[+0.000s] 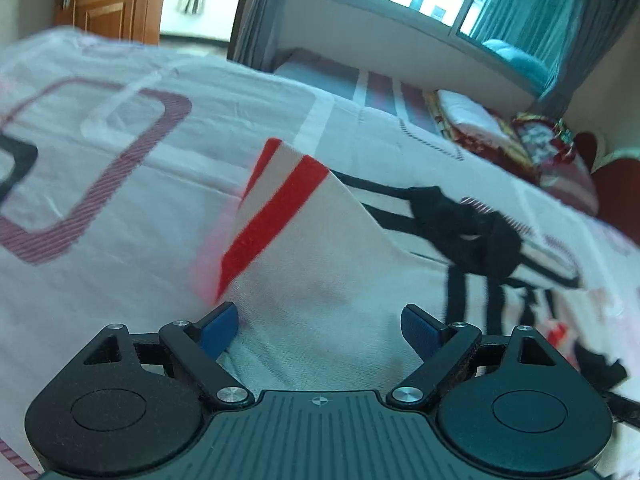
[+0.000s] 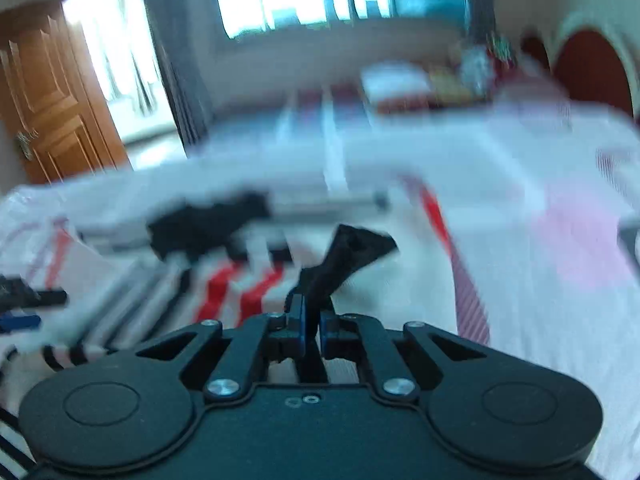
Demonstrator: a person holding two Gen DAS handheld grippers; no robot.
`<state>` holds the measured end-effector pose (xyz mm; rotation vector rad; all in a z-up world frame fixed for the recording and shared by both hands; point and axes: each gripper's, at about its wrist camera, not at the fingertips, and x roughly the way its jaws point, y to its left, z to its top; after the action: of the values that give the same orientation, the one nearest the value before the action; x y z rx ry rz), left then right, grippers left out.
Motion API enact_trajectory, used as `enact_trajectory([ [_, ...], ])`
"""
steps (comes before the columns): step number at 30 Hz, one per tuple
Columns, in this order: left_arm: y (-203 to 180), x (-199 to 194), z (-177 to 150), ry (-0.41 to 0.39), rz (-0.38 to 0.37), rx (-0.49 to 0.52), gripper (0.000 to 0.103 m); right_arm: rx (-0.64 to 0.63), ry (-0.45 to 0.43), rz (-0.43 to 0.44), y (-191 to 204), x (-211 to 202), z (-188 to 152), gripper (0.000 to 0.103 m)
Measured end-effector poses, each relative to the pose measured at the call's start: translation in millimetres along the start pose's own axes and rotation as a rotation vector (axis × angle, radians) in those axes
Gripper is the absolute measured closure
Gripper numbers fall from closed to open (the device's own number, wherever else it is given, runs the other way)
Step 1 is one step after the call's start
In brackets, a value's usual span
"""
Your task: Fold small clothes
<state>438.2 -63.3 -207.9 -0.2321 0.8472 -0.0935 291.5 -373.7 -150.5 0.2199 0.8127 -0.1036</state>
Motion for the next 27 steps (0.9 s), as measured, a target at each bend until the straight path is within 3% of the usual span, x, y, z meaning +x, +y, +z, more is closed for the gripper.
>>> enact_trajectory([
  [1, 1, 0, 1, 0.004, -0.001, 0.004, 0.015, 0.019, 0.07, 0.015, -5, 11, -4, 0.094],
  [2, 3, -4, 3, 0.005, -0.007, -0.009, 0.015, 0.031, 0.067, 0.02, -7, 10, -7, 0.092],
  [3, 5, -9, 6, -0.006, -0.013, -0.029, 0.015, 0.033, 0.051, 0.012, -8, 7, -6, 0.081],
  [4, 7, -14, 9, -0.027, -0.022, -0.042, 0.015, 0.038, 0.025, -0.004, -10, 0, -4, 0.079],
  [7, 4, -15, 23, -0.057, -0.03, -0.03, 0.015, -0.004, -0.081, -0.067, -9, -19, 4, 0.079],
  [10, -1, 2, 37, -0.03, -0.047, -0.024, 0.015, -0.081, -0.136, -0.058, 1, -25, 13, 0.079],
  [14, -3, 40, 47, 0.027, -0.025, -0.005, 0.015, -0.151, -0.069, 0.004, 20, 0, 12, 0.08],
  [16, 2, 53, 52, 0.0, 0.011, -0.004, 0.015, -0.159, -0.031, -0.011, 18, 15, 8, 0.08],
  [18, 7, 70, 58, 0.023, 0.081, 0.004, 0.015, -0.194, 0.01, -0.089, 11, 33, 4, 0.081],
  [20, 13, 73, 63, 0.003, 0.076, -0.024, 0.015, -0.181, -0.013, -0.078, -1, 36, 3, 0.081],
  [24, 14, 55, 60, -0.005, 0.067, -0.067, 0.015, -0.202, 0.002, -0.103, 4, 37, 7, 0.081],
  [27, 9, 23, 46, -0.037, 0.023, -0.031, 0.015, -0.17, -0.033, -0.065, 5, 14, 6, 0.078],
])
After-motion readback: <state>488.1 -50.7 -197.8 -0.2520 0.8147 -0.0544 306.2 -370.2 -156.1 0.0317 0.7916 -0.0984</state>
